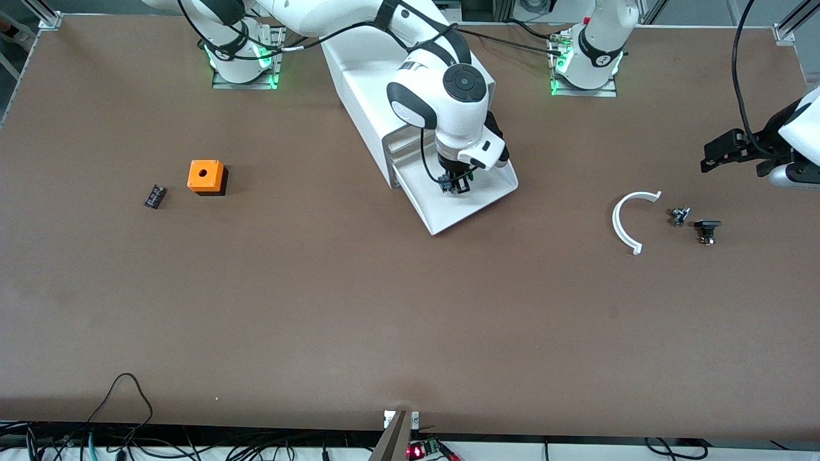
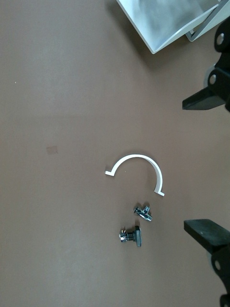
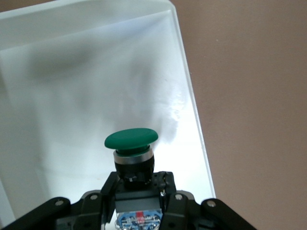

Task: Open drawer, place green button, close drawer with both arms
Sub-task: 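Lower the green button into the drawer and open the right gripper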

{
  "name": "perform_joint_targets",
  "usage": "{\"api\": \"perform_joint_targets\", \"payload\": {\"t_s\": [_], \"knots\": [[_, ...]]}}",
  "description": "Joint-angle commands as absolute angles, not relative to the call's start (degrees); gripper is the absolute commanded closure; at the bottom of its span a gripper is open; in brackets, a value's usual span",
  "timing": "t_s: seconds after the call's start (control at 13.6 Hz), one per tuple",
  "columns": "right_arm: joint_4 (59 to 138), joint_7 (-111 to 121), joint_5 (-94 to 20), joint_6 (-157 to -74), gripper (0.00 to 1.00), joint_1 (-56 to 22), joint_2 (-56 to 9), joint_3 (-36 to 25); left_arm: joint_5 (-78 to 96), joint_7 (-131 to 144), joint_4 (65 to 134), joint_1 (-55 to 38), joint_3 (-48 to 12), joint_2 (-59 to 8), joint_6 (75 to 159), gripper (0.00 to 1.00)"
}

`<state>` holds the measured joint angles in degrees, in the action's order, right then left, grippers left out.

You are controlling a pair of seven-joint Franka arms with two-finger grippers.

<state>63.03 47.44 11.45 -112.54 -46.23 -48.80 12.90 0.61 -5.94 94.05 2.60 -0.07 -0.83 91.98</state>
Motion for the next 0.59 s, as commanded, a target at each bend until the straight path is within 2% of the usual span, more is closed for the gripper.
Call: {"api": "perform_joint_targets", "payload": {"t_s": [0.0,0.37,0.51], "knots": [[64.8,47.3,12.4,-112.0,0.73,-46.9,-48.5,12.9,-1.0,-5.4,92.4,2.3,0.0,-1.4,90.7,0.00],[65.3,45.8,12.4,-112.1,0.67,-47.5,-49.8,13.0,-0.9,-5.6,92.5,2.3,-0.3,-1.4,91.0,0.00],[65.3,43.1,12.6,-113.5,0.57,-48.6,-50.4,12.9,-0.4,-5.5,92.5,2.3,-0.3,-1.5,90.9,0.00]]}}
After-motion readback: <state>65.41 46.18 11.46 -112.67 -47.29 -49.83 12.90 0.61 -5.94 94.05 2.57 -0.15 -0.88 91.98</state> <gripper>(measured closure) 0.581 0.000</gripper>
